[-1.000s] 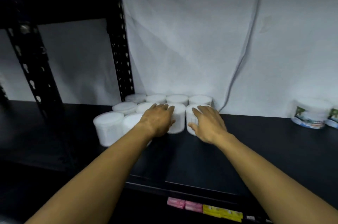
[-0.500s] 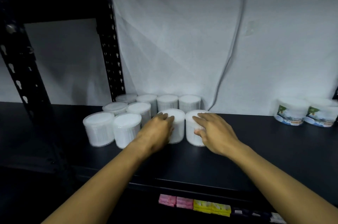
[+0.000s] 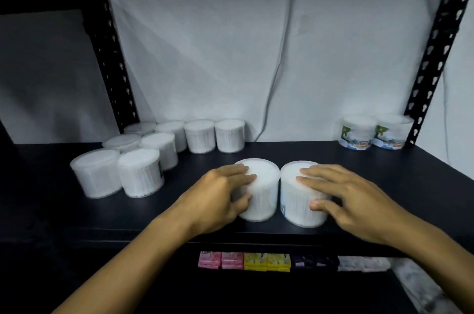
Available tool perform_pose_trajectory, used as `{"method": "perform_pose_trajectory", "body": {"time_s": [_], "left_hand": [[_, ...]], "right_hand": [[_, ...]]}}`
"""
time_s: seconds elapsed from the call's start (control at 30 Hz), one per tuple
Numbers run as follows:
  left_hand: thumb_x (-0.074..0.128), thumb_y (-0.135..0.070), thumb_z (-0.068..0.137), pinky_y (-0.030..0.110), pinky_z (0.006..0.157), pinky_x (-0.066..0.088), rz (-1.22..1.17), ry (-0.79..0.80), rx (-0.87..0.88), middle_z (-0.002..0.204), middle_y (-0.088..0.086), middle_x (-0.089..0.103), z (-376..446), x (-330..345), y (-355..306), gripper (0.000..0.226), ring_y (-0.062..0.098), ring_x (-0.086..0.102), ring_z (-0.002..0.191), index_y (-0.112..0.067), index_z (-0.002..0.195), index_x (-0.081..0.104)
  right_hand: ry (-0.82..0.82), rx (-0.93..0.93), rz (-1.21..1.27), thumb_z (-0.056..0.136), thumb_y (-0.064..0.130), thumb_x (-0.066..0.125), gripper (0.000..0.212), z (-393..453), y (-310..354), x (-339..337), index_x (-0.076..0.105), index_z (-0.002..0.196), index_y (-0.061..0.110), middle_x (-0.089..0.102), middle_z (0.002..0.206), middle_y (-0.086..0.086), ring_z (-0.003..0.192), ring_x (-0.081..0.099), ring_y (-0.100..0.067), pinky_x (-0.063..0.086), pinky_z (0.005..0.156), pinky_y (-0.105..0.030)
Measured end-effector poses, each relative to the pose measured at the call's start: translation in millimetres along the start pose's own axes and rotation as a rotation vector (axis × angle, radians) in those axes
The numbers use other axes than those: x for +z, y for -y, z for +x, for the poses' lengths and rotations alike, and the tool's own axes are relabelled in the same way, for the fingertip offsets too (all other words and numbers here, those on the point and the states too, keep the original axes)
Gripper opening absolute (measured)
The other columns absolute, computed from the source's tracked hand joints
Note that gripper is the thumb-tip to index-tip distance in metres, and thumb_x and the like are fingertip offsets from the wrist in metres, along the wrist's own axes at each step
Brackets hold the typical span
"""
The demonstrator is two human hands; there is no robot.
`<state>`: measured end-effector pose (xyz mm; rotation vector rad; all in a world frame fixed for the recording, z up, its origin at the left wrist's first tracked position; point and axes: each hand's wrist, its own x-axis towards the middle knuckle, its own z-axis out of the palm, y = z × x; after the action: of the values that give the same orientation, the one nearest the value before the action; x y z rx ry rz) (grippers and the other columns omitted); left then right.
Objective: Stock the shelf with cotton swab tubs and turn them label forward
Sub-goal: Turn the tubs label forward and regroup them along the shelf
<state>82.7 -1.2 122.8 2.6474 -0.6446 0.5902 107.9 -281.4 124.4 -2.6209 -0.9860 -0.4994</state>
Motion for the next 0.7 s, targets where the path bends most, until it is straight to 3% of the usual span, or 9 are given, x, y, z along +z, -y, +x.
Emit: {"method": "perform_pose_trajectory", "body": {"time_s": [0.13,0.23,0.33,0.47,0.57,0.7], "left_hand": [[0.065,-0.036,0.084,0.031,0.110,0.035,-0.063,0.025,-0.012,0.142,-0.006,0.051,-1,-3,-3,0.050,0.003,0.041,0.133,-0.028,0.133,0.058],[0.063,-0.063,0.077,0.040,0.112,0.033,-0.059,0.098,-0.154,0.151,-0.015,0.036,5,-18,-12,0.081,0.006,0.032,0.138,-0.042,0.147,0.028],[0.054,-0.085,0.066,0.043,0.108,0.037,0.042,0.173,-0.358,0.151,-0.008,0.038,25,-29,-29,0.108,0.019,0.039,0.136,-0.035,0.152,0.010],[0.047,-0.094,0.059,0.040,0.090,0.044,0.262,0.320,-0.447,0.139,0.002,0.054,55,-24,-46,0.122,0.027,0.052,0.124,-0.025,0.153,0.009],[0.055,-0.089,0.058,0.039,0.086,0.045,0.271,0.397,-0.488,0.137,0.005,0.054,69,-25,-48,0.122,0.028,0.053,0.121,-0.019,0.150,0.018],[0.071,-0.076,0.058,0.036,0.094,0.045,0.171,0.487,-0.468,0.140,0.002,0.051,77,-31,-39,0.118,0.024,0.051,0.123,-0.023,0.150,0.019]], "right_hand": [[0.001,0.010,0.087,0.087,0.035,0.063,0.050,-10,-5,-5,0.047,0.134,0.040,0.040,0.140,0.026,0.133,0.024,0.012,0.021,0.116,-0.028],[0.026,0.063,0.157,0.081,0.045,0.068,0.072,-12,-2,-8,0.029,0.142,0.044,0.026,0.149,0.026,0.137,0.012,0.012,0.016,0.117,-0.028],[0.044,0.203,0.104,0.073,0.070,0.056,0.089,-3,7,-17,0.014,0.147,0.042,0.017,0.153,0.018,0.140,0.012,0.000,0.026,0.113,-0.033],[0.192,0.372,-0.045,0.060,0.089,0.039,0.110,20,16,-23,0.013,0.150,0.031,0.029,0.144,0.001,0.135,0.027,-0.018,0.037,0.104,-0.041],[0.239,0.393,-0.005,0.062,0.086,0.048,0.109,29,14,-23,0.016,0.150,0.029,0.032,0.144,-0.005,0.134,0.032,-0.024,0.035,0.106,-0.041],[0.263,0.346,0.111,0.064,0.073,0.062,0.102,34,2,-25,0.019,0.148,0.036,0.037,0.137,0.003,0.131,0.035,-0.018,0.034,0.106,-0.035]]}}
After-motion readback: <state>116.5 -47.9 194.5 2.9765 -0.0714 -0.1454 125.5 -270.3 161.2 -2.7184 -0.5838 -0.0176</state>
